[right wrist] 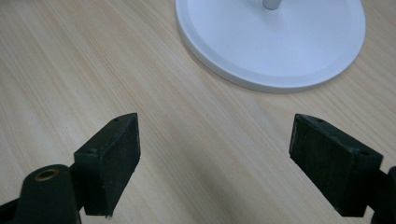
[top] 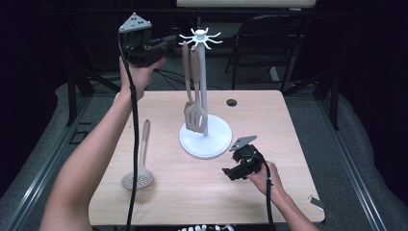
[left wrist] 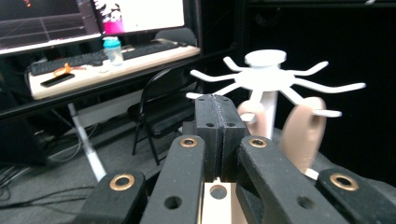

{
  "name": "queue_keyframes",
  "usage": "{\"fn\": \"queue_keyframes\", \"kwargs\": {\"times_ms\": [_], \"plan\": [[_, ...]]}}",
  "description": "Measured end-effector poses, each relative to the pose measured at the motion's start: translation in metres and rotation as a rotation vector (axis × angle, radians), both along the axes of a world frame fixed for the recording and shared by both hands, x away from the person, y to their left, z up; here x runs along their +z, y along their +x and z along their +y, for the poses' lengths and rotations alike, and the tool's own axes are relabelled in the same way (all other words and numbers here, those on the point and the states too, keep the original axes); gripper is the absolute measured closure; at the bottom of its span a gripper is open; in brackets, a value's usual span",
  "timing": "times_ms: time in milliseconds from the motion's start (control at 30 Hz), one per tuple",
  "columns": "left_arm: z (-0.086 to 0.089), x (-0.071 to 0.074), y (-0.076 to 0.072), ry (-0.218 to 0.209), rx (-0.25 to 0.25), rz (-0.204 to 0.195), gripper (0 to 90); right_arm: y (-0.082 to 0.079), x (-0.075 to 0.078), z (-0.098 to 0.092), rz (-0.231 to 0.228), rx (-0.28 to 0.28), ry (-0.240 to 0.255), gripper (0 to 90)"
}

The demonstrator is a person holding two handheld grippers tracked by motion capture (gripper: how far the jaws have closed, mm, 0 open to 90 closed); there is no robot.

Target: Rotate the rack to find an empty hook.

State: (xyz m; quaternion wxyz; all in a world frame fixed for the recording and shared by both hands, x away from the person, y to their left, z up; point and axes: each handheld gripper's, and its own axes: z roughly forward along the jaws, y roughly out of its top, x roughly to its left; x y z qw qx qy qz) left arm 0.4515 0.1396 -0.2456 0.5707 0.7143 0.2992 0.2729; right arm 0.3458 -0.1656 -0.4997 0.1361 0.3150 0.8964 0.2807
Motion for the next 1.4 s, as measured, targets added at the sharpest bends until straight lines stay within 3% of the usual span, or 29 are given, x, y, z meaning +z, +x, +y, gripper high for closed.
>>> {"fn": "queue_keyframes", "kwargs": {"times_ms": [200, 367, 1400], "plan": [[-0.007, 0.005, -0.013, 0.017, -0.056, -0.015, 90.0, 0.000, 0.000, 0.001, 0.003, 0.003, 0.001, 16.0], [-0.017, 0.004, -0.012, 0.044, -0.069, -0.015, 90.0, 0.000, 0.000, 0.001, 0.003, 0.004, -0.001, 16.0], [-0.016, 0.000, 0.009, 0.060, 0.001, 0.012, 90.0, 0.000, 0.000, 0.000, 0.004, 0.003, -0.003, 16.1]]}}
